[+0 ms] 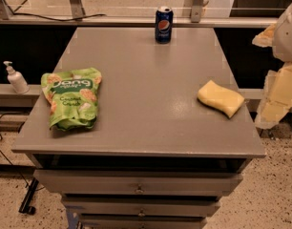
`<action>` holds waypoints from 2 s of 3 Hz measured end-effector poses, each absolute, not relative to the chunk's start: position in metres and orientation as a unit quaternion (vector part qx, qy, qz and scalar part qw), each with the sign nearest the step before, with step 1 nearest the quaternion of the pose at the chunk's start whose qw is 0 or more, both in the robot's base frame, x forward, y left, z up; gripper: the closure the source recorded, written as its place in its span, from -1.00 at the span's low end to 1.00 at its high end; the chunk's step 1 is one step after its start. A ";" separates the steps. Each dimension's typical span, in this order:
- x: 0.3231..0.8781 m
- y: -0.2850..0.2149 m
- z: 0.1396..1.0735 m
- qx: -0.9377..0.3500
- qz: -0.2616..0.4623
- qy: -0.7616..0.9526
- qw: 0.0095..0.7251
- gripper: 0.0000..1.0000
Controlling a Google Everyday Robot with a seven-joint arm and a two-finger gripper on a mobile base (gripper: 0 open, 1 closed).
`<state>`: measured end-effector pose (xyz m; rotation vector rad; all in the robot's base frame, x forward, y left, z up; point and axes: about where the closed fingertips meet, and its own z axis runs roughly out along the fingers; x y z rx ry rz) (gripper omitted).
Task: Move green rice chip bag near pepsi can
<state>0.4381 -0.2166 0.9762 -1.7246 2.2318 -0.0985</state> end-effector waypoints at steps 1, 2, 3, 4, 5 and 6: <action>0.438 -0.217 0.976 -0.603 -0.034 0.781 0.159 -1.00; 0.442 -0.210 0.978 -0.606 -0.029 0.776 0.172 -1.00; 0.453 -0.175 0.970 -0.609 0.003 0.764 0.211 -1.00; 0.475 -0.109 0.953 -0.616 0.087 0.734 0.273 -1.00; 0.484 -0.043 0.940 -0.613 0.184 0.700 0.317 -1.00; 0.480 -0.027 0.949 -0.607 0.212 0.692 0.329 -1.00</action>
Offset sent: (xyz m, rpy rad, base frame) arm 0.0082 0.0155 -0.0019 0.0547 -0.0114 0.0295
